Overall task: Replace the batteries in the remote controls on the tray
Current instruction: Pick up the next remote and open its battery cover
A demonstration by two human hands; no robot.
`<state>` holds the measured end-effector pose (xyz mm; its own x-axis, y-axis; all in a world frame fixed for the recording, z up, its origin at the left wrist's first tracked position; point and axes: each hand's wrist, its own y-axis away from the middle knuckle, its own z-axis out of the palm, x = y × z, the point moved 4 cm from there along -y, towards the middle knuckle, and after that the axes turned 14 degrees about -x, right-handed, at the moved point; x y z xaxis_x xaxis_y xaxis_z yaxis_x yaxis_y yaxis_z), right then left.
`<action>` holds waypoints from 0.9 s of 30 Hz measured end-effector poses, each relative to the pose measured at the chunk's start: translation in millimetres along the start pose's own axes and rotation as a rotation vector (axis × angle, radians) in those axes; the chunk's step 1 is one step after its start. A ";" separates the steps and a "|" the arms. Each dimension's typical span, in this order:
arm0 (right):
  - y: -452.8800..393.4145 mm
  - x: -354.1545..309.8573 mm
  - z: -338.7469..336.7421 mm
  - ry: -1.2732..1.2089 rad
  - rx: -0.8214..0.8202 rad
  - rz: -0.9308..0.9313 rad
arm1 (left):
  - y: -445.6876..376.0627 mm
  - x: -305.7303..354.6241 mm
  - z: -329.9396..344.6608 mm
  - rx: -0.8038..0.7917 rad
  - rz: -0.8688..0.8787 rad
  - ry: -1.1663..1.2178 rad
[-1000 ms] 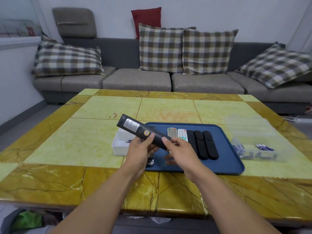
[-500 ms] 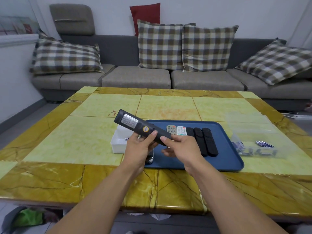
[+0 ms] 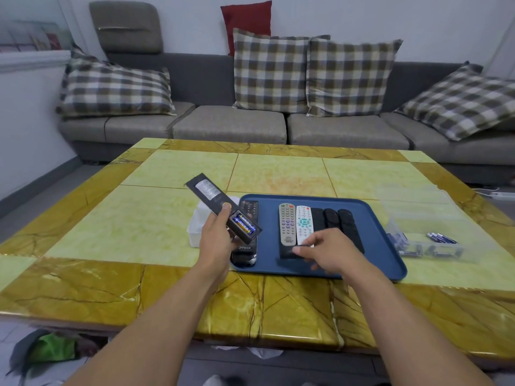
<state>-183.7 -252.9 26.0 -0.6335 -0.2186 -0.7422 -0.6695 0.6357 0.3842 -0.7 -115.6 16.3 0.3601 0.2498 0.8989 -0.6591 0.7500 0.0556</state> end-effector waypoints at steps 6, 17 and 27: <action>-14.0 19.2 -4.5 0.288 0.035 0.204 | 1.6 -1.7 9.4 -0.085 -0.026 -0.023; 10.0 -25.3 -10.8 0.324 0.291 -0.070 | 3.8 -5.3 23.3 -0.329 -0.137 0.015; 21.1 -70.3 35.4 0.337 0.228 -0.625 | 4.8 -11.9 28.2 -0.366 -0.180 0.031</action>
<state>-139.6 -197.9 66.9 -0.2702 -0.7815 -0.5623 -0.8702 0.4481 -0.2047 -26.7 -132.2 18.1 0.4713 0.1087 0.8752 -0.3069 0.9506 0.0472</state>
